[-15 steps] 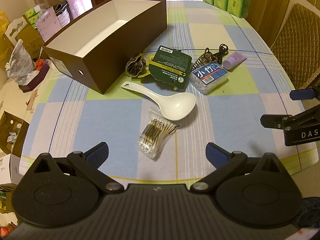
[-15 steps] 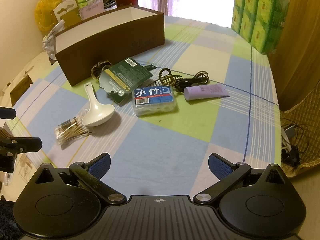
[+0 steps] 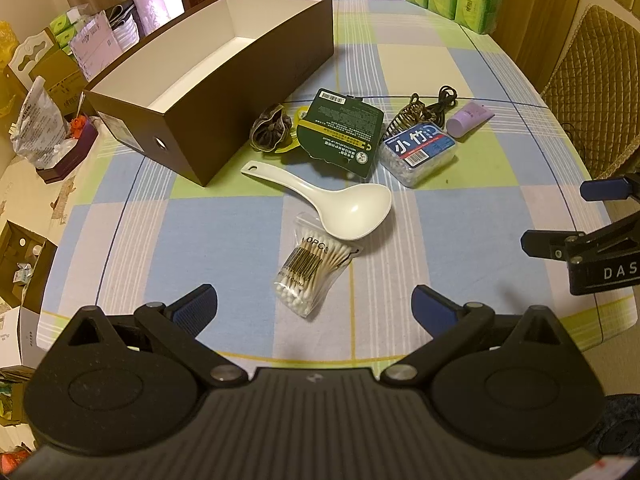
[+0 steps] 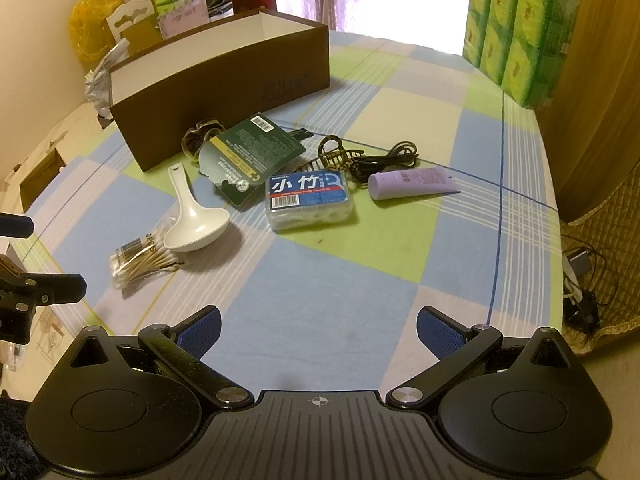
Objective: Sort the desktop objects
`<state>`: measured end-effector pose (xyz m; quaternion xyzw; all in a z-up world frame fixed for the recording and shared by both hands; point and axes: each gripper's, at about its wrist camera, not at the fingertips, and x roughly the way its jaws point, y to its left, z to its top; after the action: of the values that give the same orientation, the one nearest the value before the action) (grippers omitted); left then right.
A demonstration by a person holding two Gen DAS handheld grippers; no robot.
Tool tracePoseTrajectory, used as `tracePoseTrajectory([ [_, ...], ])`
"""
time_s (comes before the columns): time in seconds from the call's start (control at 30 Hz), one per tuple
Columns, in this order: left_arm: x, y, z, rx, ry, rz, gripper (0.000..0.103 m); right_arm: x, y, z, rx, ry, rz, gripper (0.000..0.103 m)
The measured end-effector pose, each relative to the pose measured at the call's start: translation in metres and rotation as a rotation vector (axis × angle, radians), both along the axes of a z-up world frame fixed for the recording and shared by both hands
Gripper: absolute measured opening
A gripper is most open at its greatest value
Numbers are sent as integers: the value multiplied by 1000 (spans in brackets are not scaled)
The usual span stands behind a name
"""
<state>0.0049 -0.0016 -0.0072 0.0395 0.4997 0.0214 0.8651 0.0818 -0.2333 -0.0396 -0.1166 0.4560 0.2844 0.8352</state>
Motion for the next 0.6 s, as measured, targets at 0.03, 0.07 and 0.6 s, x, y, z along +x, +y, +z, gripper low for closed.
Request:
tracePoseTrajectory([
  [0.03, 0, 0, 0, 0, 1, 0, 102, 0, 0, 0, -1, 0, 0, 101],
  [0.07, 1, 1, 0, 0, 2, -1, 102, 0, 1, 0, -2, 0, 0, 101],
  [0.6, 6, 5, -2, -12, 13, 1, 102, 1, 7, -2, -14, 5, 4, 101],
])
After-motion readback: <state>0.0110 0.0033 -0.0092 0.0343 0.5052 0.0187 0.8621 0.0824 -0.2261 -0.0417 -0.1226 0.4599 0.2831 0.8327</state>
